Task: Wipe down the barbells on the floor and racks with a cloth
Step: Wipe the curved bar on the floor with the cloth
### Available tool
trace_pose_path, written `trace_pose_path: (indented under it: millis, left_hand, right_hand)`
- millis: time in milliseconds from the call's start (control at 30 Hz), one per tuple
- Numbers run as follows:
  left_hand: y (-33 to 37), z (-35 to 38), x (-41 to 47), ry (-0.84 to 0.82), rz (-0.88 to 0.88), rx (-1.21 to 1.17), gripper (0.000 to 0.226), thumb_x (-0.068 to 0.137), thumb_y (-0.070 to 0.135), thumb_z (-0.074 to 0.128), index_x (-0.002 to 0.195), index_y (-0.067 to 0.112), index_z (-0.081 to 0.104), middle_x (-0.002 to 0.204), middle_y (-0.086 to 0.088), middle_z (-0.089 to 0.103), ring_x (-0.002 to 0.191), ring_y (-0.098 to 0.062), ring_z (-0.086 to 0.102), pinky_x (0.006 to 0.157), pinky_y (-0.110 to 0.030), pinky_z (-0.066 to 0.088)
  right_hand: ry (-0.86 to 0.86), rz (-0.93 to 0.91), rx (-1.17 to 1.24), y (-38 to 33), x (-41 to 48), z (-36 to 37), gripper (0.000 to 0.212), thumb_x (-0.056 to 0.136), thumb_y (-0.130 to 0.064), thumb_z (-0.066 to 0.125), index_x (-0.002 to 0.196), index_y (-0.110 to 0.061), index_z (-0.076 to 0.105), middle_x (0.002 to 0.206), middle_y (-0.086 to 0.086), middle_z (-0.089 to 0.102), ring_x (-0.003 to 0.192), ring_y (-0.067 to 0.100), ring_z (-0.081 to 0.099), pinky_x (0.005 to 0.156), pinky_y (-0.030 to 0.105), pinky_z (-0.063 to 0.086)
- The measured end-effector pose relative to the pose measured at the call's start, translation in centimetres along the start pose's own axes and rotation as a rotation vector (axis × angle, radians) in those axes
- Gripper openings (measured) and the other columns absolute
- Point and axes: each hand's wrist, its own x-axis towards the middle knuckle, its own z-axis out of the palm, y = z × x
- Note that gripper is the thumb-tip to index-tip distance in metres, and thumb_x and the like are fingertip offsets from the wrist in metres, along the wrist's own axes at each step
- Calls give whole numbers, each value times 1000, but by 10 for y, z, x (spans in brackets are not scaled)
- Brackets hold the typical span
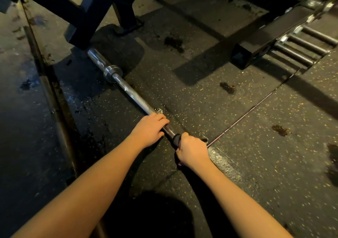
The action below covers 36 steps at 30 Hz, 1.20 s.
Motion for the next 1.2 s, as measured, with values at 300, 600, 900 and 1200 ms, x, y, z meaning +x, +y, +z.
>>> trace_pose_path:
  millis: [300, 600, 900, 1200]
  left_hand:
    - [37, 22, -6, 5, 304, 122, 41, 94, 47, 49, 126, 22, 54, 120, 5, 52, 110, -14, 44, 89, -28, 36]
    - [42, 38, -15, 101, 331, 24, 32, 72, 36, 78, 95, 14, 69, 91, -3, 61, 87, -25, 58, 71, -39, 50]
    - [-9, 19, -19, 193, 151, 229, 40, 88, 39, 53, 121, 17, 60, 120, -3, 58, 118, -24, 52, 106, -42, 26]
    - [-36, 13, -14, 136, 53, 134, 43, 101, 33, 40, 143, 23, 42, 147, 0, 42, 140, -19, 29, 116, -38, 15]
  right_hand:
    - [-67, 25, -35, 42, -71, 13, 26, 92, -31, 50, 110, -11, 46, 107, 9, 65, 100, 31, 62, 73, 34, 45]
    - [141, -58, -40, 61, -102, 33, 34, 77, -32, 74, 84, -17, 44, 79, 6, 60, 73, 30, 61, 57, 33, 40]
    - [280, 24, -228, -10, -24, 36, 32, 67, -30, 81, 83, -11, 62, 73, 8, 61, 66, 28, 61, 52, 34, 45]
    - [426, 56, -96, 61, -134, 58, 80, 47, -2, 90, 117, 2, 52, 102, 19, 64, 84, 32, 54, 69, 42, 54]
